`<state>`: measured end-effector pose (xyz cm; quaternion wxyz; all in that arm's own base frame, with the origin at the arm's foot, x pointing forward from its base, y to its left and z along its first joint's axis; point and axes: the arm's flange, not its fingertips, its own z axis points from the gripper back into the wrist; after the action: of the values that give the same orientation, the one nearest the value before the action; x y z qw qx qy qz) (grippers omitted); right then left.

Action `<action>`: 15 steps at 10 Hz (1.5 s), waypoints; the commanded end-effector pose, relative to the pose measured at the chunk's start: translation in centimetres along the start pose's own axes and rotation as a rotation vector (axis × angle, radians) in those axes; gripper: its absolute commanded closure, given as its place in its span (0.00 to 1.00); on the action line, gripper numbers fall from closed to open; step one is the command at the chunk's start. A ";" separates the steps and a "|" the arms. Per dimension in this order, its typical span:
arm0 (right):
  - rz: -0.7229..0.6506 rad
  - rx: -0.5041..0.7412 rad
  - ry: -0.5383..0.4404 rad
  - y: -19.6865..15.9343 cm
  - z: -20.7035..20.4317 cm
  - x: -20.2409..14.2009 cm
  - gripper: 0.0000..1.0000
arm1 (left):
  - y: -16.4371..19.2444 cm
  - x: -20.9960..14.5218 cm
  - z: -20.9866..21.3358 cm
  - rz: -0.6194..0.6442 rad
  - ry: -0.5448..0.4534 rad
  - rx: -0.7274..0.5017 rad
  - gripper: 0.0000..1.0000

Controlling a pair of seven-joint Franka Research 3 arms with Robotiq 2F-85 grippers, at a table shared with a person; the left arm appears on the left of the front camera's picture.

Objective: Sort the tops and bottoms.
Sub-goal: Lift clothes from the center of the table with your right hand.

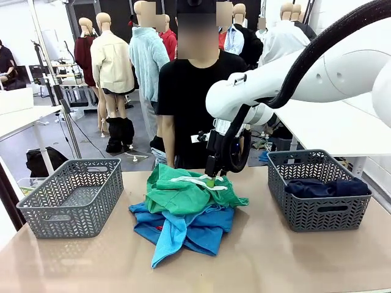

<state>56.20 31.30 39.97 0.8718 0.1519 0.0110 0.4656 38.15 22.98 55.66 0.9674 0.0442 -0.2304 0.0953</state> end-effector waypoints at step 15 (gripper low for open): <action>0.024 -0.353 -0.083 8.7 17.9 -2.0 1.00 | 0.1 0.1 0.1 0.014 0.007 0.000 0.24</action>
<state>52.26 29.98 56.07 0.8689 0.0505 -0.0911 0.4839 38.15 23.00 55.68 0.9673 0.0442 -0.2306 0.0955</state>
